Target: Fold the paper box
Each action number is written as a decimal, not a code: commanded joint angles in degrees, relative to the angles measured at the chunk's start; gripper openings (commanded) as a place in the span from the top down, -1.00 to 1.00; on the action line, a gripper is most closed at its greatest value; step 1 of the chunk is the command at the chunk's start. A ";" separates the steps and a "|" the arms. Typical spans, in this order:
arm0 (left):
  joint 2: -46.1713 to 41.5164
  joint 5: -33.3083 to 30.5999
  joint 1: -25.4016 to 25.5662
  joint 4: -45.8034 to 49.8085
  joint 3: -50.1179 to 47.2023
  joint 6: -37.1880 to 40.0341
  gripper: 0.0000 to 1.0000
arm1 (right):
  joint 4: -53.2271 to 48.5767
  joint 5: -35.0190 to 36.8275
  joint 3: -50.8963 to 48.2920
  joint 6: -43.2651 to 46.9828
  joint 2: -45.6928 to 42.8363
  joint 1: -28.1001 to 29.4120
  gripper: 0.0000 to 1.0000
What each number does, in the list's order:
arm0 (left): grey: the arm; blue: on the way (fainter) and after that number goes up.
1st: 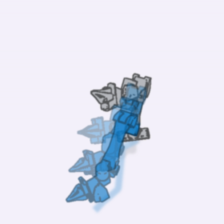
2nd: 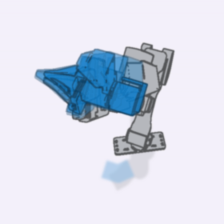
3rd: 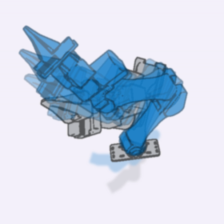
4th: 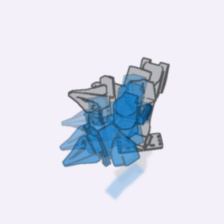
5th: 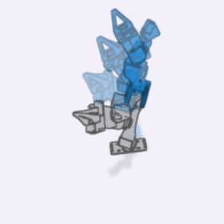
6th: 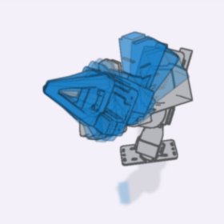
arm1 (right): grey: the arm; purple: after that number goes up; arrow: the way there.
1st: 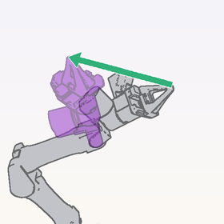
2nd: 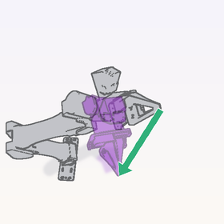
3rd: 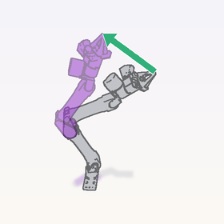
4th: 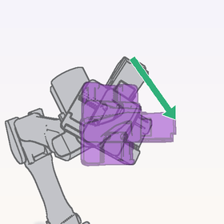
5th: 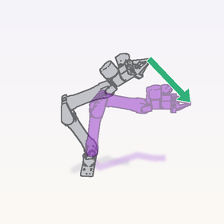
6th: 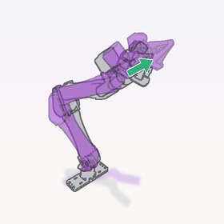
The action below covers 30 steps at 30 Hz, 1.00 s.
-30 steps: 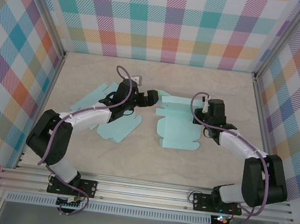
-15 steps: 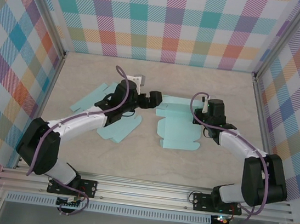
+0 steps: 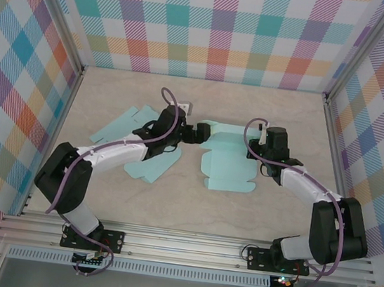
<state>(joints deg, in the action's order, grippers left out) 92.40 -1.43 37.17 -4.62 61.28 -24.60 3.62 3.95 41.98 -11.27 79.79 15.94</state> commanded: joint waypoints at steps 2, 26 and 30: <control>2.50 0.34 1.45 -1.38 3.34 0.56 -1.00 | 2.12 -1.67 -0.30 0.47 -0.51 -0.04 1.00; -2.83 -13.06 5.70 -4.63 -3.78 -4.24 -1.00 | 2.96 -1.44 -1.01 -0.33 -0.49 -0.07 1.00; -9.77 -15.91 5.71 -1.28 -10.84 -7.79 -1.00 | 3.06 -1.27 -1.09 -0.48 -0.56 -0.06 1.00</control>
<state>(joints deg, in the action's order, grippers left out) 87.57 -13.43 42.35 -8.40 54.24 -29.26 4.32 3.60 41.34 -11.49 79.79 15.53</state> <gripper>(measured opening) 0.997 0.111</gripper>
